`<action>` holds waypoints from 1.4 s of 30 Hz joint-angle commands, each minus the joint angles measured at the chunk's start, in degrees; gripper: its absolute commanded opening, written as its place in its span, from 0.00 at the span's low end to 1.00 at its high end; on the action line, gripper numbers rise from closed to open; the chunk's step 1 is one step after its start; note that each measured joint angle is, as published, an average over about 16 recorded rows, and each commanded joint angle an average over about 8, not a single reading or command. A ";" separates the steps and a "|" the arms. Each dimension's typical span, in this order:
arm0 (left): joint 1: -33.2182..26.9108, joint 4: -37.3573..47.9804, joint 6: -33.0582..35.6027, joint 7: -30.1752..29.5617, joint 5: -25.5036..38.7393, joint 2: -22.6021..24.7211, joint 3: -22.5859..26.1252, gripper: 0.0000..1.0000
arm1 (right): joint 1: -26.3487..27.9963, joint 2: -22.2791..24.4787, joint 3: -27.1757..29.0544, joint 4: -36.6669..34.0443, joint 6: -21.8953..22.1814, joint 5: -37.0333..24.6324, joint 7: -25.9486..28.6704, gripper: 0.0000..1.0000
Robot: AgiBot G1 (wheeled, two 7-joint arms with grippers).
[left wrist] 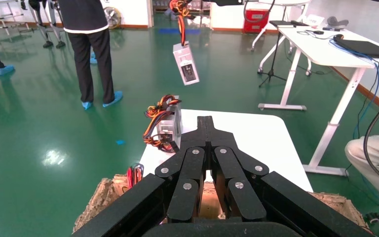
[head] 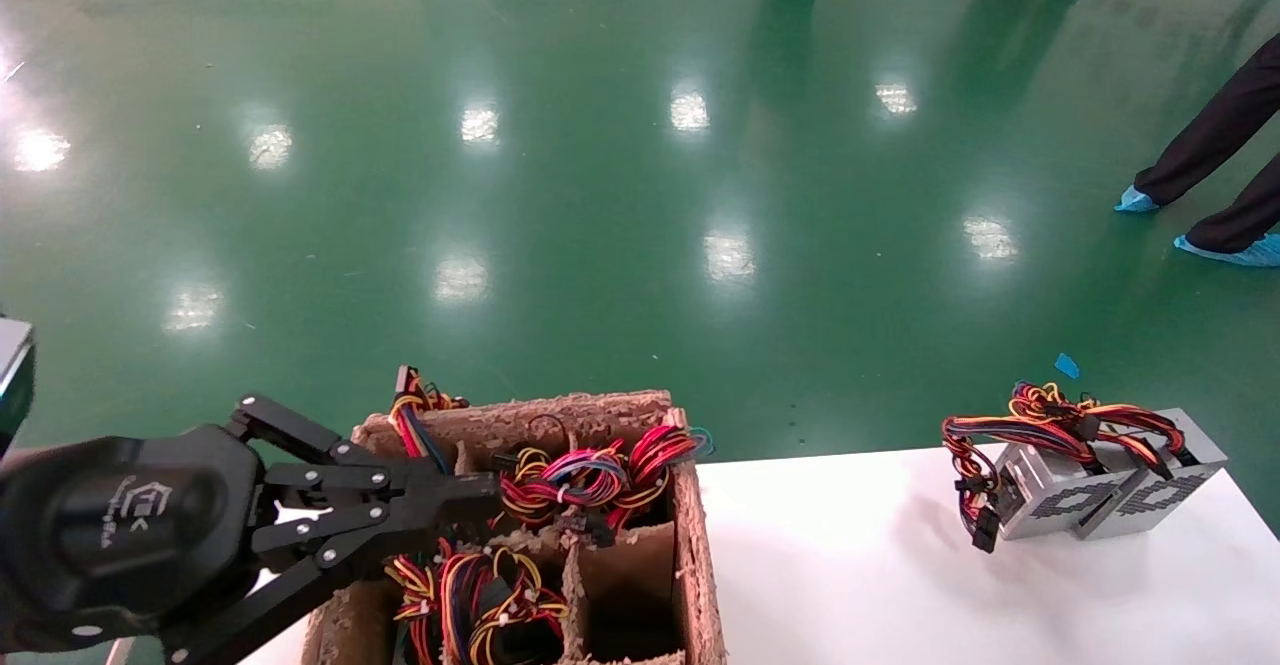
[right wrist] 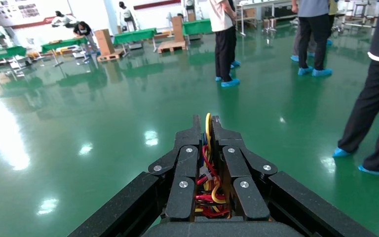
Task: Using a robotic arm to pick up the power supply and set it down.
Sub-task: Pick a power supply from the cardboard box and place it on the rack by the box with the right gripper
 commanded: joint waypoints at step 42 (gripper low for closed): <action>-0.01 0.00 -0.01 0.02 -0.02 -0.01 0.03 0.00 | -0.46 -16.26 -2.23 -15.49 6.74 -1.08 -1.51 0.00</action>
